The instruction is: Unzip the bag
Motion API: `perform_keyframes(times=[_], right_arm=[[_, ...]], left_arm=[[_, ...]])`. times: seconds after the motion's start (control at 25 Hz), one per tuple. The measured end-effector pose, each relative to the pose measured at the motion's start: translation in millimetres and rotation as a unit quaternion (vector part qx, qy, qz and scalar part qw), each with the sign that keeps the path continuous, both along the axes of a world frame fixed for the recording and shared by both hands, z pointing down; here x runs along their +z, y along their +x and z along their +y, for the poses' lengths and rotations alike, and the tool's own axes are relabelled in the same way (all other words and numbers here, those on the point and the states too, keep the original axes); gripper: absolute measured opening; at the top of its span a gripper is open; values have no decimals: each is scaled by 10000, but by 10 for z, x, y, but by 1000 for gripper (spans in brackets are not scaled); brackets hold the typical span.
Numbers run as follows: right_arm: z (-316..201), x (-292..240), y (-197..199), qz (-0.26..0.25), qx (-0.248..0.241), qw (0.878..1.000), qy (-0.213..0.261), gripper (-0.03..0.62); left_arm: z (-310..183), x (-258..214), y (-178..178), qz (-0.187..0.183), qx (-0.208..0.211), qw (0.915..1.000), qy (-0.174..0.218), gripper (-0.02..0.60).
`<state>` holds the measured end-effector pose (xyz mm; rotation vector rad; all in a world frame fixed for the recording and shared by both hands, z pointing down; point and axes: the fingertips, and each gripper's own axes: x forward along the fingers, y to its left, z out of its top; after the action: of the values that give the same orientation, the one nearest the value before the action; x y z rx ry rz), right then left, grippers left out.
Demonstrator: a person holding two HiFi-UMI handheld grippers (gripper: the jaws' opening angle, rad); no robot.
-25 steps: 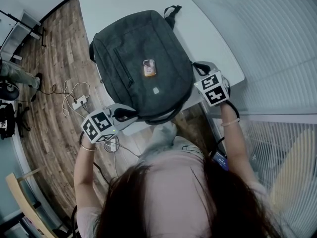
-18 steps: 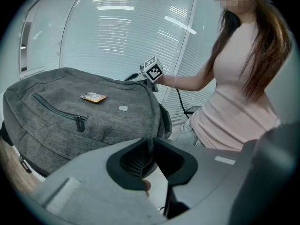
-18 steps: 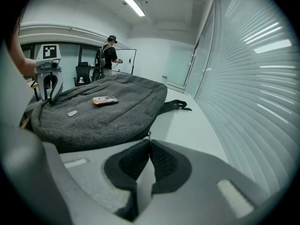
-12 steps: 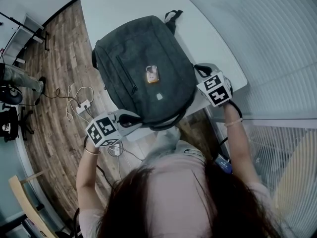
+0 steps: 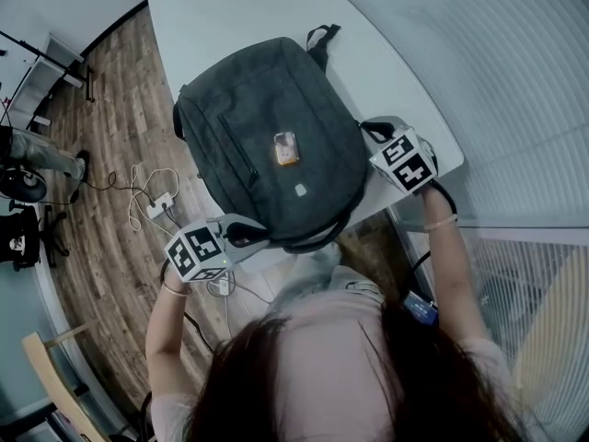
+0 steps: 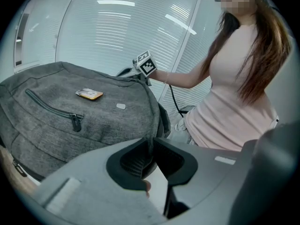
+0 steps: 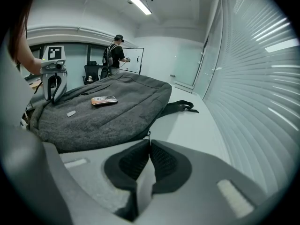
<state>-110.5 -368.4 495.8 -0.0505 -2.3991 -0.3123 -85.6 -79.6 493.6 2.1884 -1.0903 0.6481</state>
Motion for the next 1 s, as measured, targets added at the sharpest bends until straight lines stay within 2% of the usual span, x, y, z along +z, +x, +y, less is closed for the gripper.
perform_keyframes(times=[0.4,1.0], right_arm=[[-53,10,-153,67,-178,9997,-161,15],[-122,0,-313,13,-146,9996,-237,20]], left_arm=[[5,34,5,61,94,9999,-92,54],[-3,18,16,158,132,9997,-141,52]])
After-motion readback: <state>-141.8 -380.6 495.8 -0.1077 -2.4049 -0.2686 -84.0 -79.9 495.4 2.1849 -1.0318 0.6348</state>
